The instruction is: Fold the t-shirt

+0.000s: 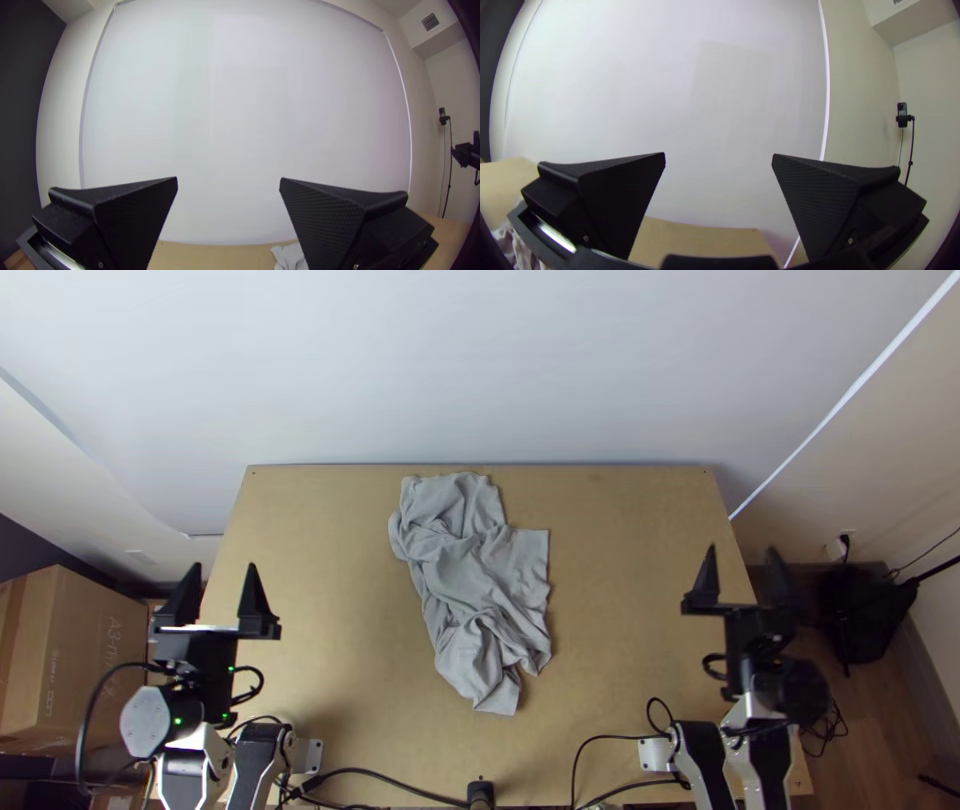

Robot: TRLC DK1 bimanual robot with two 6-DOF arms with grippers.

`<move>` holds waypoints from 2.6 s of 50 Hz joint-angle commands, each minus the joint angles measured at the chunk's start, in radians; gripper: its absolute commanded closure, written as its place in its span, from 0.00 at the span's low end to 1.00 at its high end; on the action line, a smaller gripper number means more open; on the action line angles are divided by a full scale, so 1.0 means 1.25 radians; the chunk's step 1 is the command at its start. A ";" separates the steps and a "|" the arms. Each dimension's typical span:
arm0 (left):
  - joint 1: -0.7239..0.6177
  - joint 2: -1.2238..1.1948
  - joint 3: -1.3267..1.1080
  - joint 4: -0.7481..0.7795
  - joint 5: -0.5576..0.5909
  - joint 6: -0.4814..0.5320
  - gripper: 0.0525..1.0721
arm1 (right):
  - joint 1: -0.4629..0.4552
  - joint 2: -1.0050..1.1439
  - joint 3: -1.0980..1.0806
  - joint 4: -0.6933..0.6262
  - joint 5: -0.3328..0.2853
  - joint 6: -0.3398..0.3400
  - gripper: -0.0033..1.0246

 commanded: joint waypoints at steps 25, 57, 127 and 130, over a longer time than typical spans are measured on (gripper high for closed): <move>-0.004 0.489 0.500 -0.072 0.006 -0.031 0.04 | 0.089 0.487 0.591 -0.099 0.067 0.062 0.04; -0.019 0.775 0.684 -0.581 0.008 -0.275 0.04 | 0.173 0.589 0.557 -0.554 0.115 0.321 0.04; 0.125 0.732 0.570 -0.769 0.294 -0.334 0.04 | 0.446 0.975 0.360 -0.636 -0.265 0.759 0.16; 0.128 0.731 0.567 -0.769 0.294 -0.328 0.04 | 0.449 0.992 0.369 -0.631 -0.265 0.757 0.16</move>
